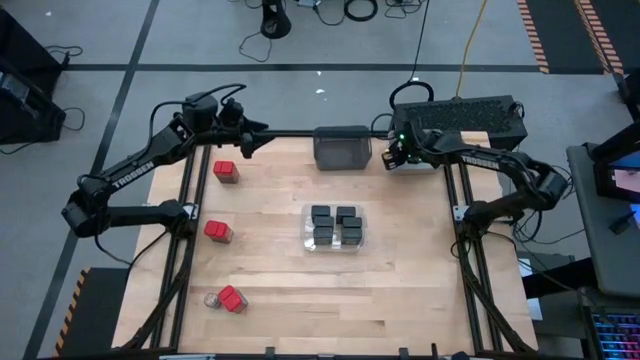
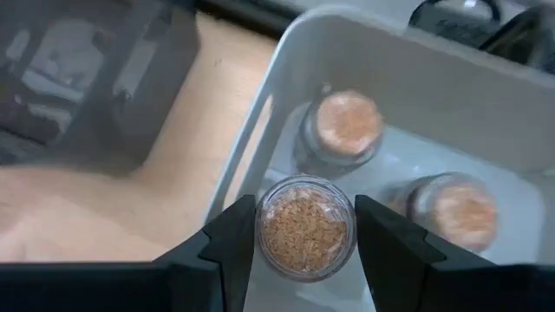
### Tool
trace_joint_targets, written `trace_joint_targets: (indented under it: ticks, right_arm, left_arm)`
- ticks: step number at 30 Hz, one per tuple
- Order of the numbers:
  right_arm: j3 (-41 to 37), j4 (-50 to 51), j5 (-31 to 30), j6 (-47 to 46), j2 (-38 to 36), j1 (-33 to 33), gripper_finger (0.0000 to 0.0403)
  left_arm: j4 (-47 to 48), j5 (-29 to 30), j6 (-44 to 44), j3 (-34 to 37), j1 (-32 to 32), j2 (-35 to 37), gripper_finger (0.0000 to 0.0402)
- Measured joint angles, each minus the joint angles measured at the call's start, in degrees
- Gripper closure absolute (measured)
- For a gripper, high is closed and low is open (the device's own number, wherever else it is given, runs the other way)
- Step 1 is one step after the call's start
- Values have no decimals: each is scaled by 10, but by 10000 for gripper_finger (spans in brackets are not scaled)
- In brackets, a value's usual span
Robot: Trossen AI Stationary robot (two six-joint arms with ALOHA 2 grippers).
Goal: Sort spices by type
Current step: Put the brown seasoning into the gray bin
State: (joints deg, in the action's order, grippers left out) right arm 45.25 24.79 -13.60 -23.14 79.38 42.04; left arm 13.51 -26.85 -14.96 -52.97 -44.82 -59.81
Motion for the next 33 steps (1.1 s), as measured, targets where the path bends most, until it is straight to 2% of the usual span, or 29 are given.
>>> trace_joint_targets:
  ticks: [16, 33]
  right_arm:
    - [2, -37, 2, 8, 62, 1, 238]
    - [0, -30, 20, 2, 63, 0, 161]
  left_arm:
    - [-1, 3, -12, 0, 7, 0, 102]
    - [-1, 3, -12, 0, 7, 0, 102]
